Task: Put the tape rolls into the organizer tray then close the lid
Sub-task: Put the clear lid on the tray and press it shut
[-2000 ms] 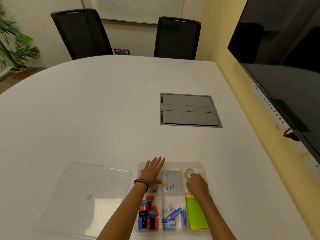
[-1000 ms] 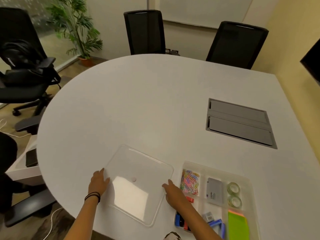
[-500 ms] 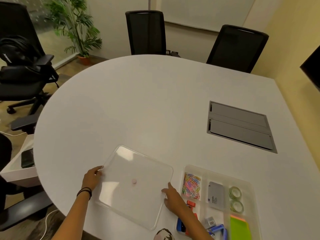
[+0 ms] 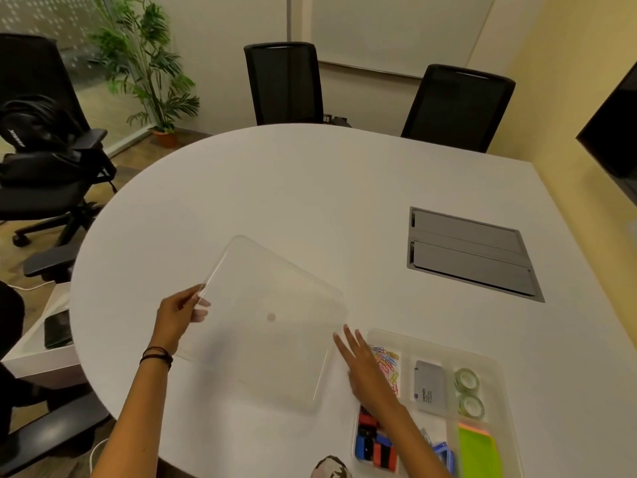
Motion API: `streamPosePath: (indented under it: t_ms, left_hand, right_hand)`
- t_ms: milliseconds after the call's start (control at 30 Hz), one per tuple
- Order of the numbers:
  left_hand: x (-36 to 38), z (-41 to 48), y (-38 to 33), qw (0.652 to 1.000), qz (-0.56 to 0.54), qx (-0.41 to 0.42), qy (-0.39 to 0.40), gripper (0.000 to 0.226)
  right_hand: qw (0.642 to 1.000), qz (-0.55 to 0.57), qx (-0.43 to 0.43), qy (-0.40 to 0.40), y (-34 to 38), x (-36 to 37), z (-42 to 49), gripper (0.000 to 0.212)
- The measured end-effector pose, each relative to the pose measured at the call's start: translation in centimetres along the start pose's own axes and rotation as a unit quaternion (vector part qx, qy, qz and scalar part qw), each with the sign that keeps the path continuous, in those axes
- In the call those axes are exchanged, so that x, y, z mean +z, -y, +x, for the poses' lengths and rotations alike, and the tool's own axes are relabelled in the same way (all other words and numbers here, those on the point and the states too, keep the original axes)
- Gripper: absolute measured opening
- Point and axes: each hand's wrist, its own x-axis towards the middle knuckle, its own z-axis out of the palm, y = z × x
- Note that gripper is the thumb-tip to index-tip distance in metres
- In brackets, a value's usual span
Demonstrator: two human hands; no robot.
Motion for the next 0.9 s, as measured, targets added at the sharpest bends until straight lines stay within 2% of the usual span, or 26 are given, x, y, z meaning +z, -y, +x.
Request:
streamPosePath:
  t_ms: [200,333,467,567,667,800,900]
  left_hand:
    - [1.6,-1.7,-3.4,0.997,-0.074,0.009,0.037,0.032]
    - [3.9,-3.1,-5.0,0.987,-0.128,-0.028,0.089,0.032]
    - [6.9,-3.9,-6.7,0.972,-0.171,-0.086,0.137,0.030]
    - [8.9,-4.8,-7.5,0.964,-0.176,-0.104,0.173,0.029]
    - [10.6,-5.7,-8.2,0.958,-0.179,-0.090,0.207,0.027]
    - [12.4,-7.0,-9.0,0.951,-0.175,-0.027,0.253,0.026]
    - [14.1,-8.2,-9.8,0.957,-0.153,0.003,0.246,0.033]
  right_hand:
    - [0.996,0.006,-0.037,-0.076,-0.7,-3.4,-1.6,0.087]
    - [0.986,0.031,-0.058,-0.155,-1.6,-6.6,-2.8,0.094]
    - [0.973,0.006,-0.050,-0.223,-2.4,-10.5,-4.5,0.061]
    - [0.968,0.008,-0.027,-0.248,-3.5,-12.9,-6.3,0.051]
    - [0.960,0.036,-0.004,-0.276,-4.4,-15.1,-8.4,0.045]
    - [0.951,0.110,0.029,-0.289,-5.9,-17.4,-10.8,0.033]
    - [0.941,0.176,0.063,-0.281,-7.4,-18.4,-12.1,0.031]
